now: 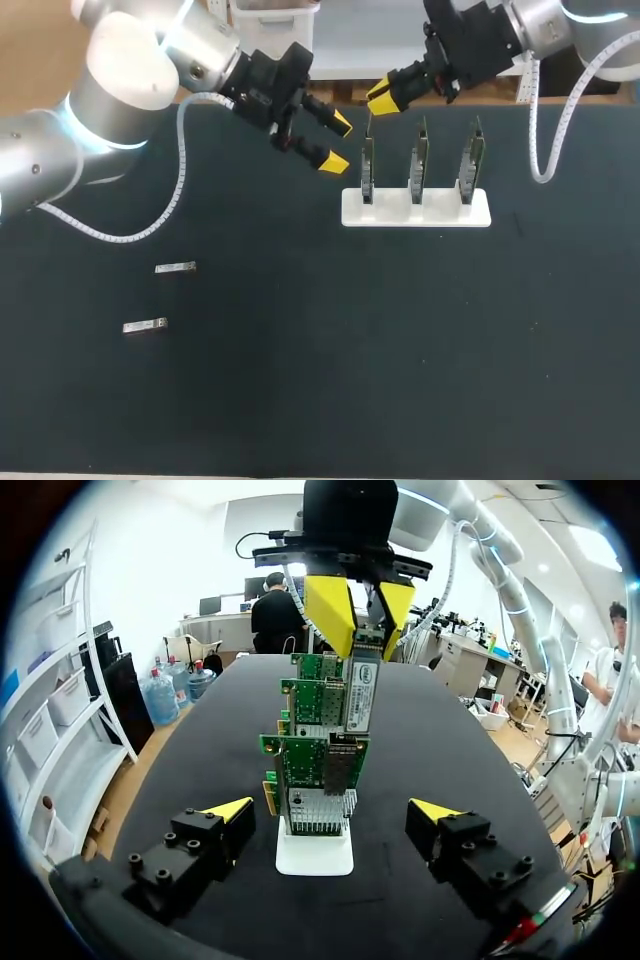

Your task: Pick up the optical module with the left hand, and insert it into the network port with the right hand.

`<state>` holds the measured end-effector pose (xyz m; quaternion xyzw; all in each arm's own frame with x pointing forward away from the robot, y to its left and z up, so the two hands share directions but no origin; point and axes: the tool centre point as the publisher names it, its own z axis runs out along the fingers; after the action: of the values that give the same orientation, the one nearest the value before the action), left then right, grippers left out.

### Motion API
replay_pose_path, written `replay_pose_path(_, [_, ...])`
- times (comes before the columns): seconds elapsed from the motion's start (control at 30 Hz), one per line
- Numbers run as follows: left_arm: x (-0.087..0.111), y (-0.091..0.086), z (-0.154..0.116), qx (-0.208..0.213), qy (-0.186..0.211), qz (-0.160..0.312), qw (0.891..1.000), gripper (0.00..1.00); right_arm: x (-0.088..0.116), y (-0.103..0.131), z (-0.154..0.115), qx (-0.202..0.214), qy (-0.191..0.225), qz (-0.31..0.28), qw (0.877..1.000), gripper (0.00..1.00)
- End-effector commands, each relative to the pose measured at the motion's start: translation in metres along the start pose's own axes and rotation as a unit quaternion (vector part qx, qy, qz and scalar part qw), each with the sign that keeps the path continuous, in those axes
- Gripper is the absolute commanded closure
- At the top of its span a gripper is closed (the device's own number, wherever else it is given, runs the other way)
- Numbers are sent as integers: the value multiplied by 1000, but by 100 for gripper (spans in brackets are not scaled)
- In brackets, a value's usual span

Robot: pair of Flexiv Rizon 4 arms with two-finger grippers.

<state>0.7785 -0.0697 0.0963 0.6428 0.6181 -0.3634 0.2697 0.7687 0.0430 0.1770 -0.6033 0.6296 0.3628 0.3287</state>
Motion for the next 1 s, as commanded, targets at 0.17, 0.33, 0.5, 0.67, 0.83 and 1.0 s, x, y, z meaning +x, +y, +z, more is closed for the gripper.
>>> replay_pose_path(0.17, [-1,2,0,2,2,-1,1000,0,2,2,3,-3,10,-4,1000,100])
replay_pose_path(0.33, [-1,2,0,2,2,-1,1000,0,3,4,5,-5,14,-7,1000,100])
replay_pose_path(0.5, [-1,2,0,2,2,-1,1000,0,3,4,5,-5,16,-9,1000,100])
replay_pose_path(0.67, [-1,2,0,2,2,-1,1000,0,-1,6,4,-2,17,-18,1000,100])
replay_pose_path(0.83, [-1,2,0,2,2,-1,1000,0,-3,2,2,1,17,-23,1000,100])
replay_pose_path(1.0, [-1,2,0,2,2,-1,1000,0,-4,-1,0,5,18,-26,999,100])
